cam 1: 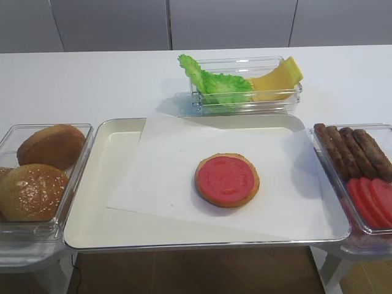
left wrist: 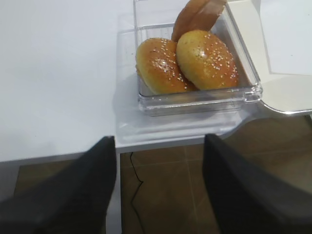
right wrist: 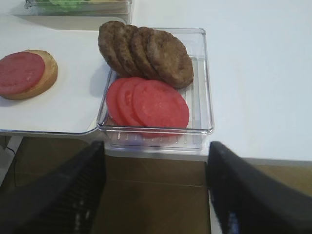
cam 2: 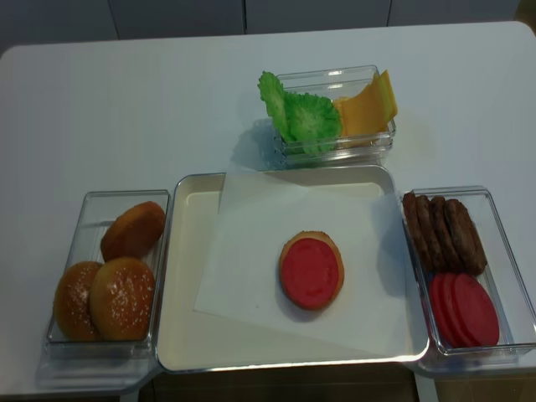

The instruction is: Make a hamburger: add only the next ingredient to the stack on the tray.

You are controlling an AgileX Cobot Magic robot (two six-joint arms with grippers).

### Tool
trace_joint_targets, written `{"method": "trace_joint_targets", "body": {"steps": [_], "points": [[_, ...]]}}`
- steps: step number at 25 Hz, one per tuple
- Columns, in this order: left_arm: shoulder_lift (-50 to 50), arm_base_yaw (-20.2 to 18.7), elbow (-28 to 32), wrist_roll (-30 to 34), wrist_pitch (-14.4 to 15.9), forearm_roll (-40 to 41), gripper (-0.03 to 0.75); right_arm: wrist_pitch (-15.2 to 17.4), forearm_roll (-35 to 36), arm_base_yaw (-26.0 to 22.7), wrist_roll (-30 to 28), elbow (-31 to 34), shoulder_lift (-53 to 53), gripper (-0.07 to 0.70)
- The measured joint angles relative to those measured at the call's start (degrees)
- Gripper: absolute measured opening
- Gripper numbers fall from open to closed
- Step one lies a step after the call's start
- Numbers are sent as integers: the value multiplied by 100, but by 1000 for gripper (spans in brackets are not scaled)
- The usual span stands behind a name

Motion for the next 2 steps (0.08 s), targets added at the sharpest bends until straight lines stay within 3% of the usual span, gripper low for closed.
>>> {"method": "trace_joint_targets", "body": {"steps": [2], "points": [[0, 0, 0, 0, 0, 0, 419, 0, 0, 0, 0, 0, 0, 503]]}}
